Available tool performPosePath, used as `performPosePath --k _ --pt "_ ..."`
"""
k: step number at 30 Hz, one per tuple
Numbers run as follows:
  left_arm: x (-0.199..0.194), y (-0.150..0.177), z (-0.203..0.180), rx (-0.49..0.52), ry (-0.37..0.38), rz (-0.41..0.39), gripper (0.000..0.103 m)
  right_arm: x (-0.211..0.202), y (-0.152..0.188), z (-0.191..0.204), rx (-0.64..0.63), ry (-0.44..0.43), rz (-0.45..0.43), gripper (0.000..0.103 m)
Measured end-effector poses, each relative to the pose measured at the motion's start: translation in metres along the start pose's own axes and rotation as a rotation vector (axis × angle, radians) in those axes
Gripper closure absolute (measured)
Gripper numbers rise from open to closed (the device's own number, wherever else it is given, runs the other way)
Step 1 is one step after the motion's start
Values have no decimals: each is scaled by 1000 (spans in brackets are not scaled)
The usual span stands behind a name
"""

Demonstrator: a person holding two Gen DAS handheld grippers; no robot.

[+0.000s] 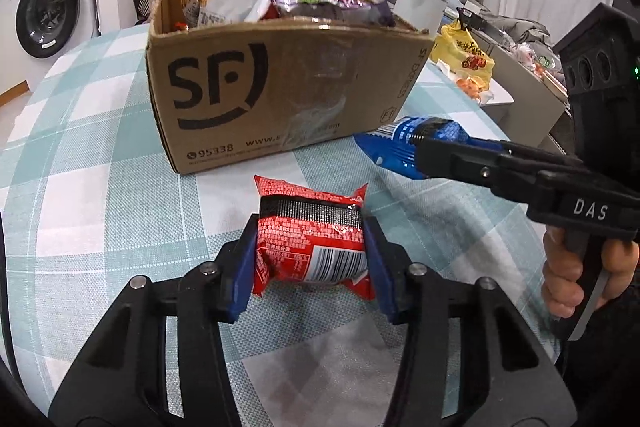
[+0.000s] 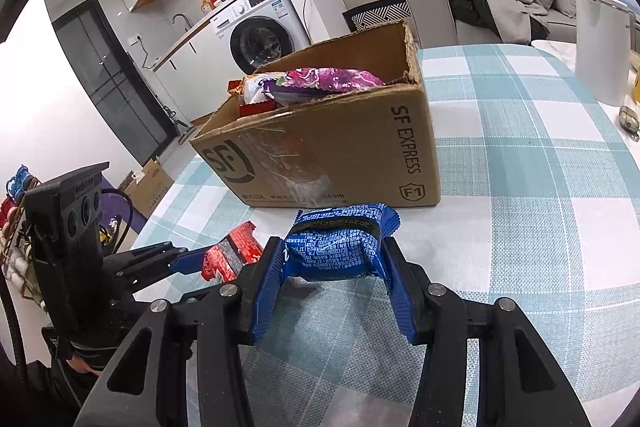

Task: Organize snacks
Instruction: 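Lift both held packs and carry them over the box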

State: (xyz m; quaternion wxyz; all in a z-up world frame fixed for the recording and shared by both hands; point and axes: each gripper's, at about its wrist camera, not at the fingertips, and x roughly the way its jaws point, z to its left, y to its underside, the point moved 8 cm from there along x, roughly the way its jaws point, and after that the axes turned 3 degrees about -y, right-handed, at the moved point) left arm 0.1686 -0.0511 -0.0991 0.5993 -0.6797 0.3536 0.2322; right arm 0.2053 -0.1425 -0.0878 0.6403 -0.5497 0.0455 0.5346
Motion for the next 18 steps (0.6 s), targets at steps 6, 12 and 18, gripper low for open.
performPosePath --k 6,12,18 --pt "-19 -5 6 -8 -6 -36 57 -9 -5 7 -17 -5 -23 53" --pt "-43 -19 9 -18 -18 -88 57 -22 -11 15 -34 -14 -59 53" --pt "-62 -35 12 -33 -31 -132 57 -36 -19 23 -48 -25 -102 53"
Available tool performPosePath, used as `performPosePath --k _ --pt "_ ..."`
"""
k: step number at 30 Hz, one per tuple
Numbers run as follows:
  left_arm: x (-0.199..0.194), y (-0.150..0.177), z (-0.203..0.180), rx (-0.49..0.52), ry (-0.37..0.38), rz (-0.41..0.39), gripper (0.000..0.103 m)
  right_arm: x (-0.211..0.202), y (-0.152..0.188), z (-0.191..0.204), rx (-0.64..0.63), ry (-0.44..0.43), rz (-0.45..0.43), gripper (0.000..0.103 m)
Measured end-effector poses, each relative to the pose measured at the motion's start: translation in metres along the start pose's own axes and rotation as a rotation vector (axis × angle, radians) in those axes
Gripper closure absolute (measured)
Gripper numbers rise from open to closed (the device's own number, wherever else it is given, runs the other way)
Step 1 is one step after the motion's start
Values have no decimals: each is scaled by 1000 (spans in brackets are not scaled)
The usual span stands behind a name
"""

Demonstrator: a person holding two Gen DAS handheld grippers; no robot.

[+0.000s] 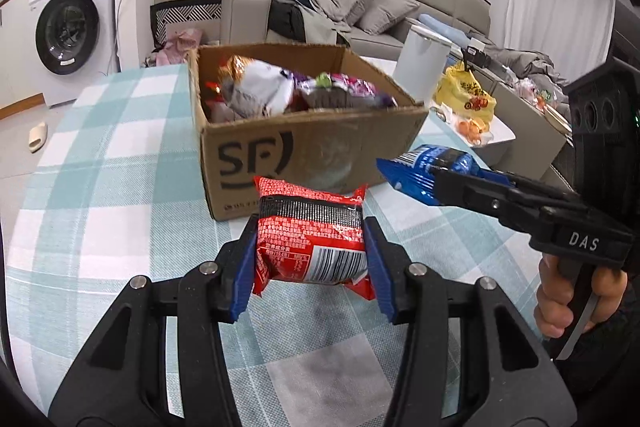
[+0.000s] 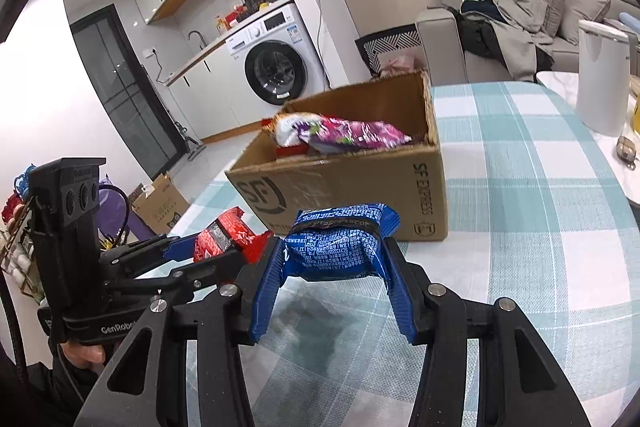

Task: Organize snacks
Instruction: 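Lift both held packs and carry them over the box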

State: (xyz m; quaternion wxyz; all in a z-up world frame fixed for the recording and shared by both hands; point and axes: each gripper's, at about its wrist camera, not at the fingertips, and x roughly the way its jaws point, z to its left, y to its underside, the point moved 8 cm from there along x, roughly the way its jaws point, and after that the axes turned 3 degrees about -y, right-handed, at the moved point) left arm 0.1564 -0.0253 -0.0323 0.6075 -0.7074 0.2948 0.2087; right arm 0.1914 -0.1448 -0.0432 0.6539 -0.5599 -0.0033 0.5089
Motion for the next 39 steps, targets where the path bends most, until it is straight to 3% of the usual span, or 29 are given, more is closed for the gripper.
performPosePath --k 18,39 --pt "-37 -65 14 -41 -28 -125 57 -25 -37 5 -10 7 -98 53" --pt "0 -110 21 -28 -84 -129 57 -12 -87 -2 21 17 -150 53"
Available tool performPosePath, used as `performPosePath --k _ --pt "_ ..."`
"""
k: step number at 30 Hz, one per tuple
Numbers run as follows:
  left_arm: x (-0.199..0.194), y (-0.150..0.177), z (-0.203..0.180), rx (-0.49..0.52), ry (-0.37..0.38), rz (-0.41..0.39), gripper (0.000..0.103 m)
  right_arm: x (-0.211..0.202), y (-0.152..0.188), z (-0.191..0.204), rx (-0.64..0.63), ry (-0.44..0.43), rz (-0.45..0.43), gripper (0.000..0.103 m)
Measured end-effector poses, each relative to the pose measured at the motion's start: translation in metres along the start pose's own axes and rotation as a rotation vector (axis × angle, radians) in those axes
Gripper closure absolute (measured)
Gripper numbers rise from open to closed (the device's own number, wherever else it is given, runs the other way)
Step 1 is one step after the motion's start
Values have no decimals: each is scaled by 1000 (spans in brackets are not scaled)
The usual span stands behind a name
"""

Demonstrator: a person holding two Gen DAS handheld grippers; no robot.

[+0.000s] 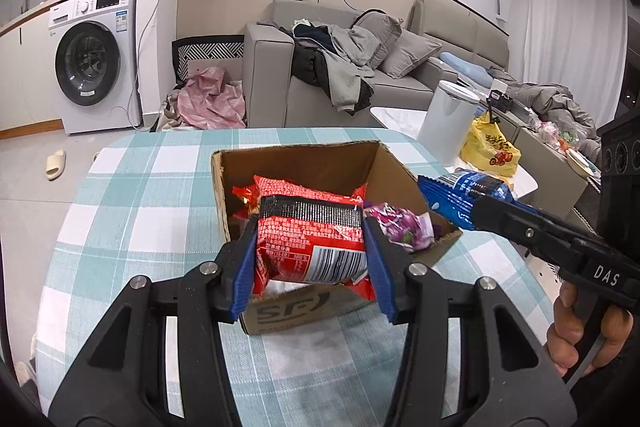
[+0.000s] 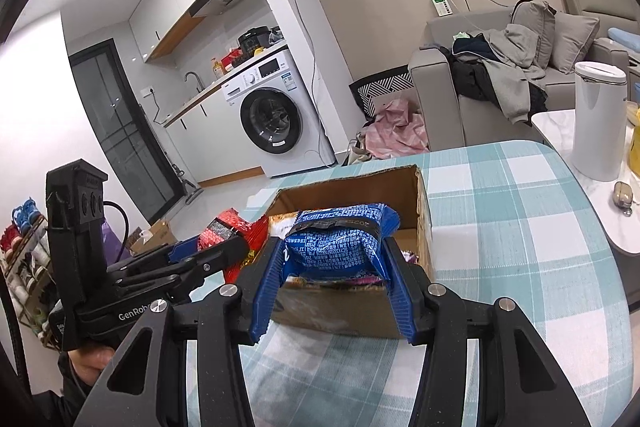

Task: Organize snacks
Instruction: 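Lift both held packs and carry them over the box, then open both tools to release the packs into the box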

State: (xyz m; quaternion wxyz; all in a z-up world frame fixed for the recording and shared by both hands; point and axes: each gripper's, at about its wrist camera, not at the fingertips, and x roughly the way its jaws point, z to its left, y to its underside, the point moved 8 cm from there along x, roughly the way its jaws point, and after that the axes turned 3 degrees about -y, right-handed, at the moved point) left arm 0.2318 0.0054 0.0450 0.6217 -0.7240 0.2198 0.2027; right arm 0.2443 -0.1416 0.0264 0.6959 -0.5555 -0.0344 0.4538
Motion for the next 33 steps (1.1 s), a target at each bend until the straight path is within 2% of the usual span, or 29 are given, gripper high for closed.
performPosePath --k 5,11,17,24,33 --pt "13 -10 3 3 -12 -4 57 8 -7 -6 -8 27 -18 53" --pt "32 -15 7 -3 -9 9 57 26 -7 -11 -10 27 9 53" --pt "48 -14 11 -7 -11 25 57 34 -10 -10 -31 34 8 54" --pt "67 -8 10 -2 -7 47 57 55 -5 -22 12 38 59 54" --pt "82 -5 8 17 -12 59 57 68 -5 -24 0 47 81 54"
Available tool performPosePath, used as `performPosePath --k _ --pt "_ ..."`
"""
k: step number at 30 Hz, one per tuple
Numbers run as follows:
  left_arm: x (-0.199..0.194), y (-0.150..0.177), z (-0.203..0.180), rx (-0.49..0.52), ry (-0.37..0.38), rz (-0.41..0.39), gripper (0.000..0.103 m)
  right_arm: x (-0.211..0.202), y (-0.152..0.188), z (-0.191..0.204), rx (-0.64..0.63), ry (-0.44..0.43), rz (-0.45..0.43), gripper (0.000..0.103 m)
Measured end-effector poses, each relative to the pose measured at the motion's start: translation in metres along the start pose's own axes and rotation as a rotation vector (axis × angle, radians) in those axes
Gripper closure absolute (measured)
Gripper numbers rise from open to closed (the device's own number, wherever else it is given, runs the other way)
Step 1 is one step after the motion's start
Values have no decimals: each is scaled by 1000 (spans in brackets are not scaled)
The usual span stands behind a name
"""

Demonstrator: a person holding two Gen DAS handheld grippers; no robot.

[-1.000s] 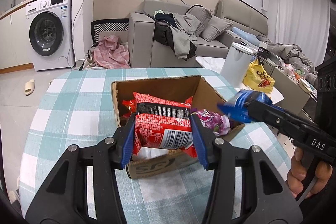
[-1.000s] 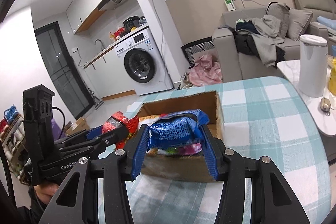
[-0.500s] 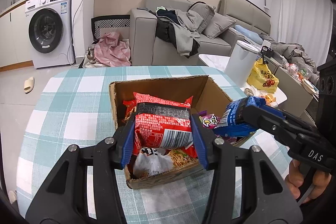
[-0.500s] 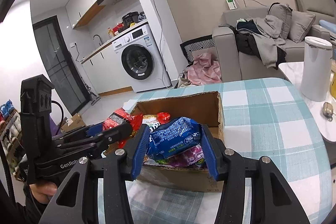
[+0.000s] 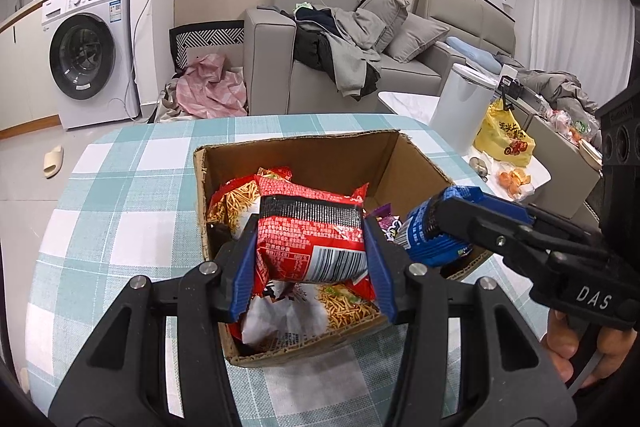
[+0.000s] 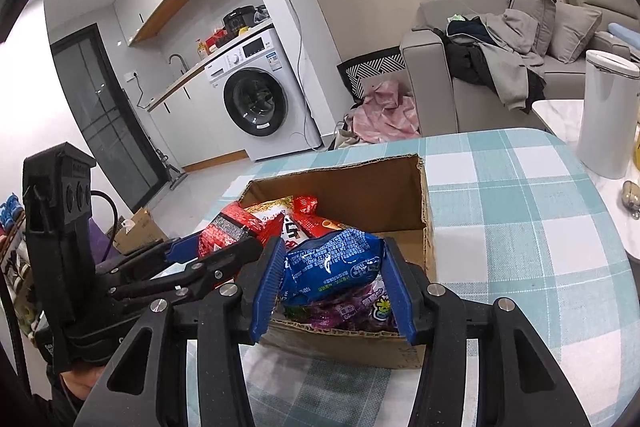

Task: Organize snacks
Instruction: 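Open both tools to release the packs into the box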

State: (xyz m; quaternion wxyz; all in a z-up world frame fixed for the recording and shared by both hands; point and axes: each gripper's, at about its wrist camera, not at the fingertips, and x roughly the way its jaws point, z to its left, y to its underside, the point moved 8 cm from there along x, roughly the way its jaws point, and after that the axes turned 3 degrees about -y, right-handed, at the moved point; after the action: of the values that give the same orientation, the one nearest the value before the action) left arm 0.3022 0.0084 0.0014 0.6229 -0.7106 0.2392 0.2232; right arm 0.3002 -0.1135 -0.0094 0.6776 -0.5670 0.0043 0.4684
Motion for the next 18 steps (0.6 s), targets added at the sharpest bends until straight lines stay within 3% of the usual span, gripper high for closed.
performPosePath --k 6,13,18 --pt "6 -1 -5 14 7 -1 56 2 -7 -7 46 -4 -11 53" --pt "13 0 -11 31 10 18 55 -3 -11 -10 21 41 -23 44" --pt "11 3 -14 39 1 27 47 -12 -8 -22 27 67 -24 37"
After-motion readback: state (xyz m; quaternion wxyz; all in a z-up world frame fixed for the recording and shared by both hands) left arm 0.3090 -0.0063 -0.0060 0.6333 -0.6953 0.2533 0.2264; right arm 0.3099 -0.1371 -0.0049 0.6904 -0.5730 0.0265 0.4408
